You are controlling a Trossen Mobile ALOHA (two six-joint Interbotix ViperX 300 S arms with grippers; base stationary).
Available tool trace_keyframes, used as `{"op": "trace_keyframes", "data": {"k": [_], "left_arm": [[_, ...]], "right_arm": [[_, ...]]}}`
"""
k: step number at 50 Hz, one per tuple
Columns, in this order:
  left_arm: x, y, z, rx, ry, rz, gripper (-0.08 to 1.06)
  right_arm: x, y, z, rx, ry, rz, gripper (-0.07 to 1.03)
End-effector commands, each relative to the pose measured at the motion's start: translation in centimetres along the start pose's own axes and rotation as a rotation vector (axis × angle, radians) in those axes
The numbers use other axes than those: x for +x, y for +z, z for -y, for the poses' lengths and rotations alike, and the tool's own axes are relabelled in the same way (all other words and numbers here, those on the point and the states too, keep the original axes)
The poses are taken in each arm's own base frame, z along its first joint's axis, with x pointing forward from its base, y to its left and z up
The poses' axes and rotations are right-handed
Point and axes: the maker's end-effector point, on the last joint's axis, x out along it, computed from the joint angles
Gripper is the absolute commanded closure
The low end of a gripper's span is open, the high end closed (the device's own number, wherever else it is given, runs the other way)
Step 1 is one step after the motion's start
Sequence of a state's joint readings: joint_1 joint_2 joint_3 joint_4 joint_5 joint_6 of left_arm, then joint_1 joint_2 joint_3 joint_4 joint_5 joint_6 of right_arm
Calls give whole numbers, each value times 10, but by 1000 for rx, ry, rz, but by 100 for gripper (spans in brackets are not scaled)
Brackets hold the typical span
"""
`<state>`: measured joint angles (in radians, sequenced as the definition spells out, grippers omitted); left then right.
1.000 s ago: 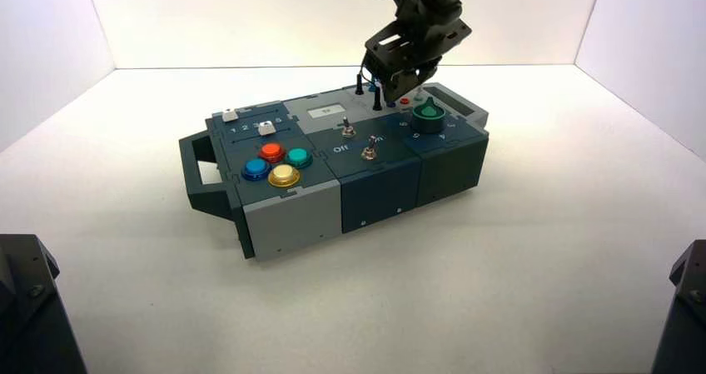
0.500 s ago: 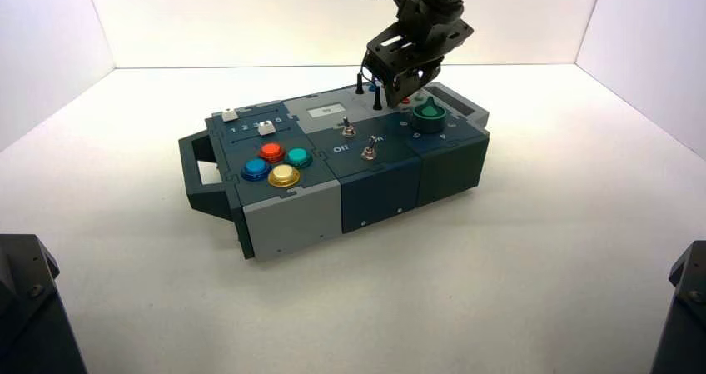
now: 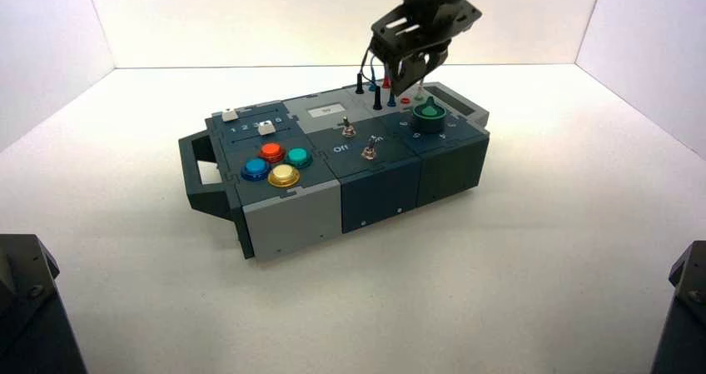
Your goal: Insert the blue wire.
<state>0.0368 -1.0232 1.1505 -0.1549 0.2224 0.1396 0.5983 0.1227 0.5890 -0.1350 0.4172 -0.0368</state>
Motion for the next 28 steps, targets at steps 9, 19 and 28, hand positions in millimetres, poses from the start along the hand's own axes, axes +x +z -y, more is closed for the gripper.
{"op": "trace_keyframes", "data": {"k": [9,19,28], "left_arm": [[1,9,-3,1,13,14,101],[4,7,-3,-1,13,-1,101],[4,6,-3,-3,12,-4,101]], "right_arm": [[-11,17,1,6,-2,-9,80],[-14,17,-3,5,4,-2,80],[-19,19,-8,-6,9,6,80]]}}
